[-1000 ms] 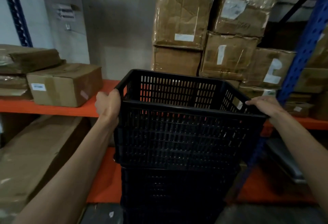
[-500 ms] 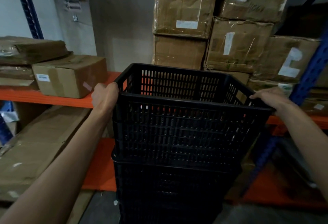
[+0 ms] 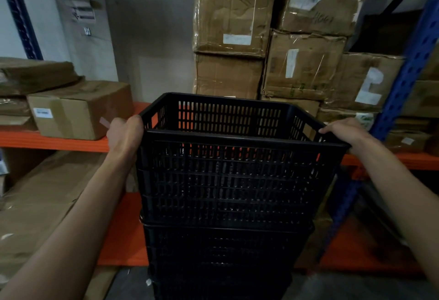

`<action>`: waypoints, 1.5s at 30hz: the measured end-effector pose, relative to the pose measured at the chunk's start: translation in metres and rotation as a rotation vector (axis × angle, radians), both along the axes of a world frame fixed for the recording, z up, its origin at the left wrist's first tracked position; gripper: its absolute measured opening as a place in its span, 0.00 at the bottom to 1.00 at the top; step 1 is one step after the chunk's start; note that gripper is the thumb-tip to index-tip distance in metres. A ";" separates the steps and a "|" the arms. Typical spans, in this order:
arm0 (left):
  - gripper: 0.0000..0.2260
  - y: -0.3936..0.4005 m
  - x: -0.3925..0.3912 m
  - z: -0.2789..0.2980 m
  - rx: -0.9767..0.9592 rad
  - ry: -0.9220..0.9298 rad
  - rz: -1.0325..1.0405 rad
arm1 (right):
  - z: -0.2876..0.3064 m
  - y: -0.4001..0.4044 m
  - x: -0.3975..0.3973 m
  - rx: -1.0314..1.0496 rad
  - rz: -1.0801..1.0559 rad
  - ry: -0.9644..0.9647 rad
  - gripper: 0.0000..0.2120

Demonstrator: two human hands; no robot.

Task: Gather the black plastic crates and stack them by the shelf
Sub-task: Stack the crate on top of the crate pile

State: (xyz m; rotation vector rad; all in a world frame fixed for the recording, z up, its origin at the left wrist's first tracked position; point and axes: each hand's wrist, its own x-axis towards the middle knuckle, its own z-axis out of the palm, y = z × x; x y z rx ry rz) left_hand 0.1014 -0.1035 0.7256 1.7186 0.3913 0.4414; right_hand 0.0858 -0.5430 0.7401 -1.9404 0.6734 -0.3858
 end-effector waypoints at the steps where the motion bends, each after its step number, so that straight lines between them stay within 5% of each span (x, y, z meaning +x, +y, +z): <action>1: 0.24 0.000 0.001 -0.002 0.011 0.002 0.003 | -0.002 -0.001 0.000 0.002 -0.002 -0.004 0.06; 7: 0.20 0.001 0.000 -0.010 0.116 -0.025 -0.046 | -0.013 -0.011 0.005 -0.017 0.024 -0.028 0.21; 14: 0.32 0.012 0.017 0.011 0.651 0.099 -0.211 | 0.001 -0.007 0.010 -0.758 0.226 0.140 0.26; 17: 0.33 -0.002 0.036 0.031 0.906 0.189 -0.241 | 0.016 0.010 -0.003 -0.688 0.375 0.166 0.35; 19: 0.46 -0.017 0.043 0.040 1.001 0.195 -0.329 | 0.023 0.031 -0.012 -0.649 0.529 0.244 0.39; 21: 0.48 -0.036 0.042 0.033 1.073 0.192 -0.475 | 0.019 0.048 -0.018 -0.686 0.613 0.374 0.43; 31: 0.48 -0.049 0.035 0.020 1.201 0.413 -0.470 | 0.003 0.049 -0.008 -0.738 0.525 0.519 0.54; 41: 0.53 -0.020 0.106 0.037 1.159 0.416 -0.384 | 0.025 0.006 0.043 -0.911 0.428 0.472 0.55; 45: 0.33 -0.026 0.112 0.033 1.294 0.397 -0.345 | 0.007 -0.009 0.065 -0.825 0.405 0.512 0.29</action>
